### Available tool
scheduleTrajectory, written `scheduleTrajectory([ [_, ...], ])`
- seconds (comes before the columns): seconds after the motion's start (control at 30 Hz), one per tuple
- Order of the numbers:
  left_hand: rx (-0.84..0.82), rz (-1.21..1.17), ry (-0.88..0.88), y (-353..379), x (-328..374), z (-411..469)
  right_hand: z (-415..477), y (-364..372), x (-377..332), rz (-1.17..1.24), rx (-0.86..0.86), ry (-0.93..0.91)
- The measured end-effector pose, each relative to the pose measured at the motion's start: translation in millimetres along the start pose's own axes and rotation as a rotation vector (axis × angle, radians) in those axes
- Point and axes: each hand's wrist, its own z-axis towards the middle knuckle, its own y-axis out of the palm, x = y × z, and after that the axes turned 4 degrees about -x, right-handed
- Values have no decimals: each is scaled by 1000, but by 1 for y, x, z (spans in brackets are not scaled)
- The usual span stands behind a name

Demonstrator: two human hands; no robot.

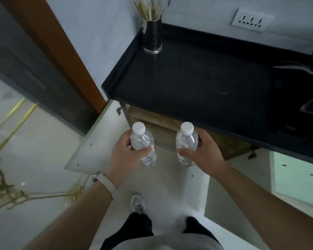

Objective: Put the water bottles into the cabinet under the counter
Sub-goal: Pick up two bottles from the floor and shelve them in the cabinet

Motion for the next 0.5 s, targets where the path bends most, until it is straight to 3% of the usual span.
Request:
scheduleTrajectory([
  [0.23, -94, -69, -49, -37, -31, 44, 5, 52, -19, 29, 76, 92],
  [0.5, -52, -123, -130, -28, -67, 78, 54, 78, 3, 69, 19, 164],
])
